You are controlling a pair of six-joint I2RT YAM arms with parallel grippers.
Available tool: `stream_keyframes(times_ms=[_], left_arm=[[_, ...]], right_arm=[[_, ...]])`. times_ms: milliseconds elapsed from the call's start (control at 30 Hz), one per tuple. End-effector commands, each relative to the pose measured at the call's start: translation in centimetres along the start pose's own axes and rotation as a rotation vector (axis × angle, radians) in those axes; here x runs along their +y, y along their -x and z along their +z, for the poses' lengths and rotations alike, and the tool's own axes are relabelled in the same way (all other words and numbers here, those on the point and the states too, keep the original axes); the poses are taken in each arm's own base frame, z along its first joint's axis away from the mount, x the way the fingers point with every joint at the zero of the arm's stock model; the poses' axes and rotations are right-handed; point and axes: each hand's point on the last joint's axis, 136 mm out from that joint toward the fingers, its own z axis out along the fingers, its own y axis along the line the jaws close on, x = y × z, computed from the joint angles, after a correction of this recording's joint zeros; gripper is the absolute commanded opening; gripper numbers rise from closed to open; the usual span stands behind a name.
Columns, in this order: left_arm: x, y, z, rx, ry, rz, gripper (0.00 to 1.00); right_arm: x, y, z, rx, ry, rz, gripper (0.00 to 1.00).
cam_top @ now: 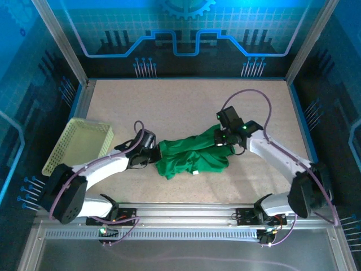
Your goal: Fold the inside-out t-shirt
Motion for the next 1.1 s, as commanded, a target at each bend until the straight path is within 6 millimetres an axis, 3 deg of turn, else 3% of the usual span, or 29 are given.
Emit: stream_keyframes(times_ms=[0, 133, 267, 400, 467, 533, 600, 700, 800, 900, 1000, 1067], left_arm=[[-2.7, 4.0, -4.1, -0.136, -0.048, 0.084, 0.01], [-6.3, 7.9, -9.9, -0.28, -0.126, 0.173, 0.0], [-10.2, 11.9, -17.8, -0.473, -0.222, 0.266, 0.0], [-12.8, 13.7, -25.4, -0.652, -0.333, 0.32, 0.0], [-13.4, 13.6, -27.6, -0.702, -0.388, 0.339, 0.0], [-13.4, 13.0, -27.4, -0.692, -0.408, 0.345, 0.0], [-13.0, 12.2, -25.3, -0.636, -0.397, 0.345, 0.0], [-11.5, 9.9, -19.8, -0.476, -0.362, 0.313, 0.0], [-10.3, 5.1, -13.0, -0.226, -0.353, 0.281, 0.01], [-9.2, -1.6, -7.4, -0.005, -0.27, 0.349, 0.11], [-8.0, -7.0, -4.9, 0.128, -0.192, 0.427, 0.25], [-6.6, -7.8, -4.9, 0.125, -0.152, 0.411, 0.38]], right_arm=[[-0.5, 1.3, -3.1, -0.087, -0.018, -0.023, 0.0], [-0.1, 4.5, -8.8, -0.234, 0.037, -0.019, 0.0], [0.1, 8.1, -16.3, -0.409, 0.078, -0.027, 0.0], [-1.1, 10.1, -23.8, -0.585, 0.08, -0.021, 0.0], [-1.4, 10.3, -26.7, -0.657, 0.099, -0.02, 0.0], [-1.7, 9.9, -27.9, -0.69, 0.114, -0.014, 0.0], [-1.7, 9.1, -27.3, -0.674, 0.122, -0.011, 0.0], [-1.8, 6.8, -22.5, -0.557, 0.103, -0.004, 0.0], [-2.2, 2.7, -15.5, -0.379, 0.071, 0.019, 0.0], [-3.1, -2.7, -8.4, -0.182, 0.027, 0.069, 0.0], [-3.7, -8.2, -3.5, -0.012, 0.008, 0.119, 0.0], [-4.2, -10.1, -2.4, 0.033, -0.006, 0.147, 0.02]])
